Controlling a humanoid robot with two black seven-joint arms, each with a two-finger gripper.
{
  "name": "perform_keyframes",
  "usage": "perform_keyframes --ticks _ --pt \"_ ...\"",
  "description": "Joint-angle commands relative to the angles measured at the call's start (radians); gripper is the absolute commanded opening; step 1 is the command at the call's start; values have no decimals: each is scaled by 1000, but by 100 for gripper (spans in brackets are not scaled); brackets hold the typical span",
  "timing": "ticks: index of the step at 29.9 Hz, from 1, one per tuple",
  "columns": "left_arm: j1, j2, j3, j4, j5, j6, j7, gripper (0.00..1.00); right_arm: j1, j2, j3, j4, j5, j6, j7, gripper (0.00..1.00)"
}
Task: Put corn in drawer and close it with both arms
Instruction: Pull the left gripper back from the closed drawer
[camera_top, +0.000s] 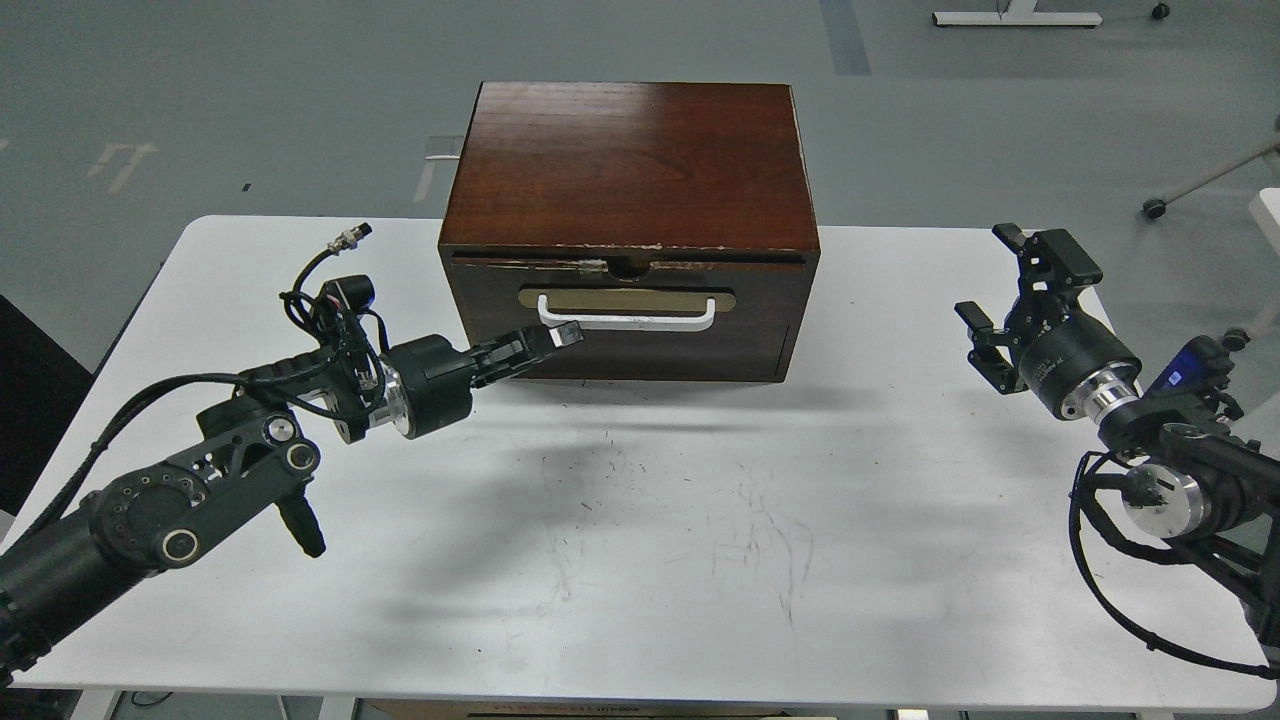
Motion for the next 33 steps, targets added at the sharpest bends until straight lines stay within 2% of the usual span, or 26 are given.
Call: perform_keyframes --ticks 1,13,21,23,24,25,27,29,33 --pt "0 1 1 0 0 4 1 0 -3 0 0 0 0 0 0 99" --pt "2 1 6 -2 -54 28 19 0 -6 0 0 1 0 0 0 99" --pt "14 69 17 -70 -135 -78 -1 0 -6 0 1 1 0 2 0 99" --pt "18 118 15 -118 -184 -142 -42 0 -6 -2 3 1 0 0 0 99" --pt "20 127 14 -129 -206 -154 -56 4 -6 -2 3 1 0 0 0 99" --pt "24 145 8 -146 -263 -173 -82 22 -6 0 3 1 0 0 0 99" --pt "25 164 6 -159 -336 -182 -99 43 -6 0 3 1 0 0 0 99" --pt "25 198 1 -172 -518 -184 -105 100 -3 0 3 1 0 -3 0 99" --pt "29 221 -40 -169 -699 -181 -105 100 -3 3 12 0 0 -6 0 99"
